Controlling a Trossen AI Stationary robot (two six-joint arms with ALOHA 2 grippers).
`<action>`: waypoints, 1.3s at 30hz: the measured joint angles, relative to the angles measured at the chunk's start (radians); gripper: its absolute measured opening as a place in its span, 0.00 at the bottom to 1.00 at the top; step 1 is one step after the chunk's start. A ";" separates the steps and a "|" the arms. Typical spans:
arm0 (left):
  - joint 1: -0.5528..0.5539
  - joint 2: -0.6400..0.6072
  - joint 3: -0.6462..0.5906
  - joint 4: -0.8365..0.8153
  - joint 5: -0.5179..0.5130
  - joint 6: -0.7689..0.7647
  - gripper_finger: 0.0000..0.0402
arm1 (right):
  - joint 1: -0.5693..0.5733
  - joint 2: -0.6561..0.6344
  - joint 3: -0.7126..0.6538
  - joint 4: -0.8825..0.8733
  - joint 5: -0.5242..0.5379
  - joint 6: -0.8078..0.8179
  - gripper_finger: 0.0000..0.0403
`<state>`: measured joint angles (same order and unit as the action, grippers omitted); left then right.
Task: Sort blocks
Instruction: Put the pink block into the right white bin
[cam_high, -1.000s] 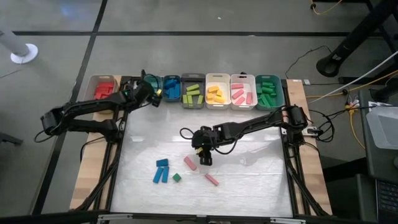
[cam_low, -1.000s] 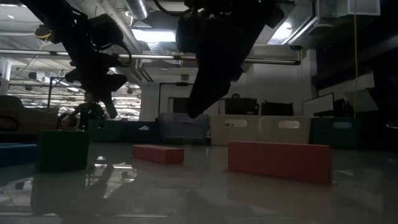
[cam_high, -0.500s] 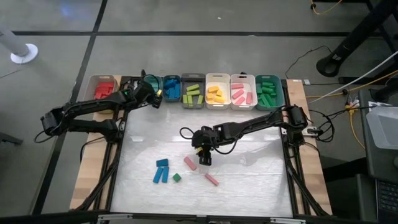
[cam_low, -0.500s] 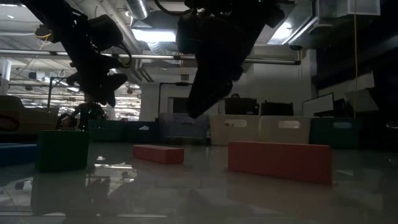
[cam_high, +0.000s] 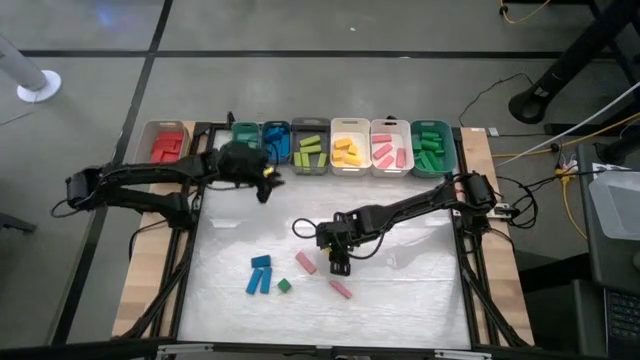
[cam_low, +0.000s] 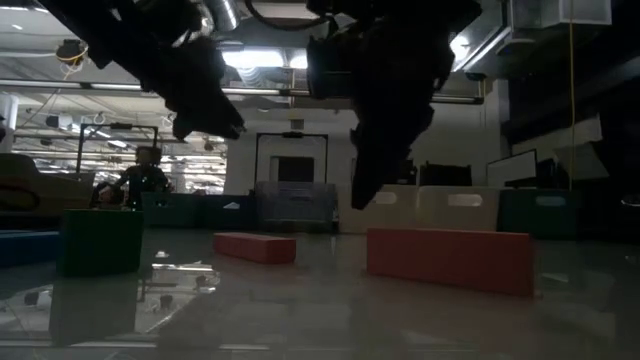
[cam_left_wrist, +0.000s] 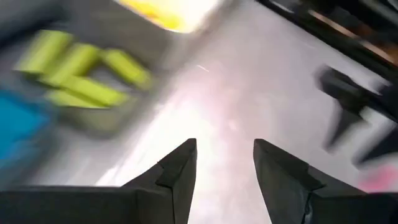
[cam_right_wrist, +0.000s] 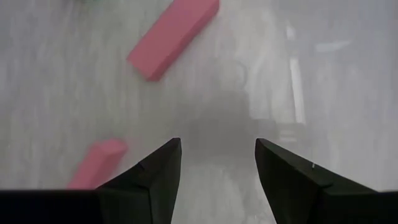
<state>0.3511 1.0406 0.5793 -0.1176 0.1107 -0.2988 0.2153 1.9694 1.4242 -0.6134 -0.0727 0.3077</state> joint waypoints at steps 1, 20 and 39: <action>-0.034 0.002 0.000 0.001 0.012 0.007 0.36 | 0.010 0.000 0.000 -0.002 0.000 0.010 0.51; -0.451 0.228 0.000 0.250 -0.010 0.090 0.37 | 0.243 0.000 0.000 0.018 0.168 0.307 0.51; -0.484 0.397 -0.001 0.382 -0.011 0.176 0.37 | 0.302 0.054 0.000 0.021 0.273 0.473 0.51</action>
<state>-0.1329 1.4372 0.5779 0.2642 0.1001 -0.1226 0.5176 2.0238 1.4246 -0.5926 0.2000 0.7810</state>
